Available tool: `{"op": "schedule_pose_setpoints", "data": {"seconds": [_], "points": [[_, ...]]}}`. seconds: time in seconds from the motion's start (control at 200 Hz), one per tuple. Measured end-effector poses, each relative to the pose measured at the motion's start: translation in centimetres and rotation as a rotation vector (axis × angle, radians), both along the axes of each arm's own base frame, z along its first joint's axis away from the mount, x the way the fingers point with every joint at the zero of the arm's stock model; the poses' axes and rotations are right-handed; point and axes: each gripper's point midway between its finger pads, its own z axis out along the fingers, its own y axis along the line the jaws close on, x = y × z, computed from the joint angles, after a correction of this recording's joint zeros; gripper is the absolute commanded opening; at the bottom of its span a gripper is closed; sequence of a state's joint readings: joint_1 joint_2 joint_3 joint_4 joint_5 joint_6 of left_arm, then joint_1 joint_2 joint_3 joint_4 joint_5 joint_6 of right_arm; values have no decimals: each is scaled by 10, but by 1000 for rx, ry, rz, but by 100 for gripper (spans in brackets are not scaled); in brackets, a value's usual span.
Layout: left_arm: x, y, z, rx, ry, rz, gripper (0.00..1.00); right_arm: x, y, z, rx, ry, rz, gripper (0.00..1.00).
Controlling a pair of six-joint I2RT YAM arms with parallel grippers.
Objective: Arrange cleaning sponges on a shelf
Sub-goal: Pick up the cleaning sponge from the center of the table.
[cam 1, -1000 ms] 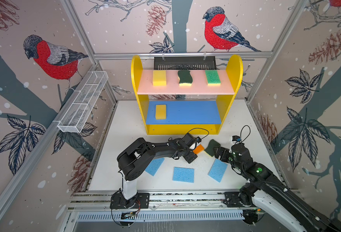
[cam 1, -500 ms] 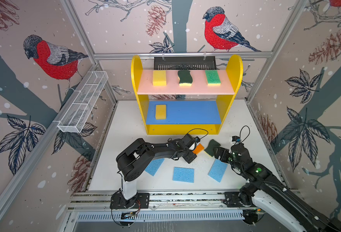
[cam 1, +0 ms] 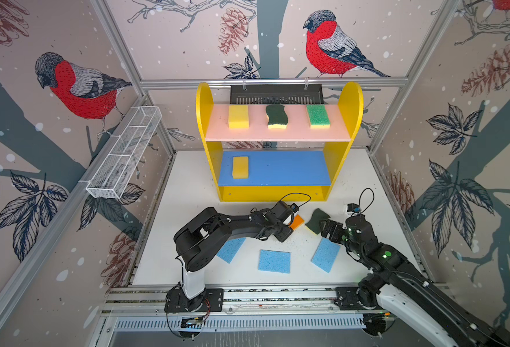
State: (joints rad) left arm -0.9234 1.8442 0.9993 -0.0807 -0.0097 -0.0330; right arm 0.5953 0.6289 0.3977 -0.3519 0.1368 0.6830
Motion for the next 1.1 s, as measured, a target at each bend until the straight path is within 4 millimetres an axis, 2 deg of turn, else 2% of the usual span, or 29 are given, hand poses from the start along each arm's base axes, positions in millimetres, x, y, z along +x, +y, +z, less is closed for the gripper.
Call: {"op": "schedule_pose_setpoints", "data": {"seconds": [0.25,0.355,0.555,0.74,0.871,1.101], "points": [[9,11,0,7,2,158,60,1,0,0,3,-3,0,95],[13,24,0,15,15,297,60,0,1,0,4,-2,4,95],[2,47,10,-4,97,497,57,1,2,0,5,0,10,95],[-5,51,47,-71,109,589,57,2,3,4,9,-12,11,95],[1,47,81,-142,80,625,56,3,4,6,14,-20,12,95],[10,55,126,-235,16,704,57,4,6,9,8,-31,28,95]]}}
